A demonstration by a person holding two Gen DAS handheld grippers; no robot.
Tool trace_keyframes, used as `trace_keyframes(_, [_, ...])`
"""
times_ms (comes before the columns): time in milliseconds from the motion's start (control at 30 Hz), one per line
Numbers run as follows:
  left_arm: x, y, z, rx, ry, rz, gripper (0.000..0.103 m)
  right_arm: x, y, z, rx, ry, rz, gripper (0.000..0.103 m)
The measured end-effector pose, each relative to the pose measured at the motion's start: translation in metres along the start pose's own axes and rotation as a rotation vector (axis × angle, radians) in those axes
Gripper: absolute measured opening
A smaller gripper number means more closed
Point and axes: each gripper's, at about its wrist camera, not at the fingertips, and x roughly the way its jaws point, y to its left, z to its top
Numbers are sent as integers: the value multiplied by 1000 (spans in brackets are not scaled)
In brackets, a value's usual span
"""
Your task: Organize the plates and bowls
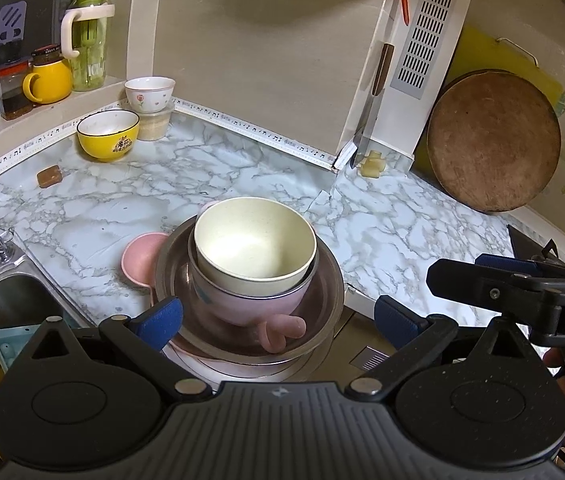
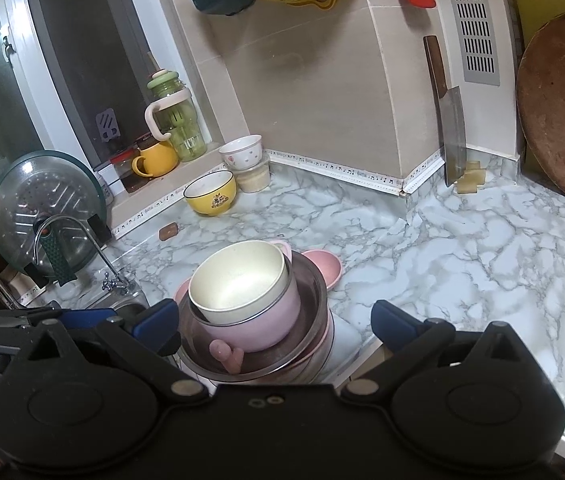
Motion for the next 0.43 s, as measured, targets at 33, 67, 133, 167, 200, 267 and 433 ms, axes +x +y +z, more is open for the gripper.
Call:
trace_keyframes(33, [0, 0, 0, 0, 0, -1, 103, 0, 0, 0, 0, -1, 0, 103])
trace_keyframes(67, [0, 0, 0, -1, 1, -1, 103, 0, 1, 1, 1, -1, 0, 103])
trace_keyframes(133, [1, 1, 2, -1, 2, -4, 103, 1, 1, 2, 2, -1, 0, 103])
trace_keyframes(167, [1, 1, 2, 1, 1, -5, 103, 2, 0, 3, 1, -2, -1, 103])
trace_keyframes(200, [2, 1, 4, 3, 1, -6, 103, 2, 0, 4, 1, -2, -2, 103])
trace_keyframes(267, [3, 1, 6, 4, 1, -6, 103, 3, -1, 6, 4, -2, -4, 103])
trace_keyframes(433, [6, 2, 9, -2, -1, -1, 103, 6, -7, 9, 17, 3, -6, 103])
